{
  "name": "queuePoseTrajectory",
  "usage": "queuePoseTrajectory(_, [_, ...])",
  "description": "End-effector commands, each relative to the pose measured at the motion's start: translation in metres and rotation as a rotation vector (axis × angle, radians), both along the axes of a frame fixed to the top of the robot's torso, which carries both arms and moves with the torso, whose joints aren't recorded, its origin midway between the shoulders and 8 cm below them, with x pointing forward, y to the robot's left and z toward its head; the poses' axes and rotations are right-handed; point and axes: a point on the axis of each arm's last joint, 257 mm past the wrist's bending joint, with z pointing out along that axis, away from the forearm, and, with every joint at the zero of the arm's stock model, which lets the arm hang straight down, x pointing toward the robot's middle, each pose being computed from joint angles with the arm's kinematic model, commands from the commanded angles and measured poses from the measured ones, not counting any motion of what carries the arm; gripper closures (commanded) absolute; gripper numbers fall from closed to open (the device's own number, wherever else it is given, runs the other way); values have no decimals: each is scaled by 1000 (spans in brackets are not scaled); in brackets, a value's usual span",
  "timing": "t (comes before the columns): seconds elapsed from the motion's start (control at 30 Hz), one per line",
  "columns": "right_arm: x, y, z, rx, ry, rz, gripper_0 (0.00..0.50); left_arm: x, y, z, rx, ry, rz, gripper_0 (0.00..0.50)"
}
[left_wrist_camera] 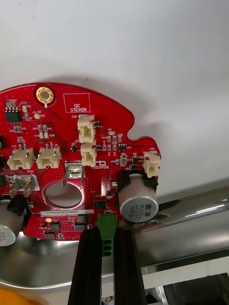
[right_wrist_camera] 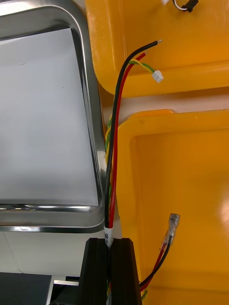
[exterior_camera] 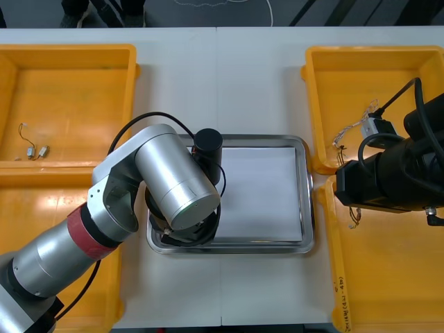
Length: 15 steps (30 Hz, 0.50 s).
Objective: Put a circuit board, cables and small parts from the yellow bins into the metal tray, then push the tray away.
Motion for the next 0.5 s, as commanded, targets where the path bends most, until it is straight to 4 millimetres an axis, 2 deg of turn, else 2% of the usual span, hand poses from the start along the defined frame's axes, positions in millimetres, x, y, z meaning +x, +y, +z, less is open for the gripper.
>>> queuePoseTrajectory(0.03, [0,2,4,-8,-10,13,500,2,-19,11,-3,-29,-76,488])
queuePoseTrajectory(0.1, [0,2,4,-9,-10,15,500,2,-19,11,-3,-29,-78,442])
queuePoseTrajectory(0.17, [0,2,4,-8,-9,14,500,2,-20,12,-4,-29,-81,272])
queuePoseTrajectory(0.27, [0,2,4,-9,-9,14,500,2,-19,12,-3,-30,-80,128])
queuePoseTrajectory(0.37, [0,2,4,-9,-9,16,500,2,-21,14,-8,-35,-84,72])
queuePoseTrajectory(0.5, [-1,2,4,-9,-8,17,500,4,-26,24,-34,-59,-93,55])
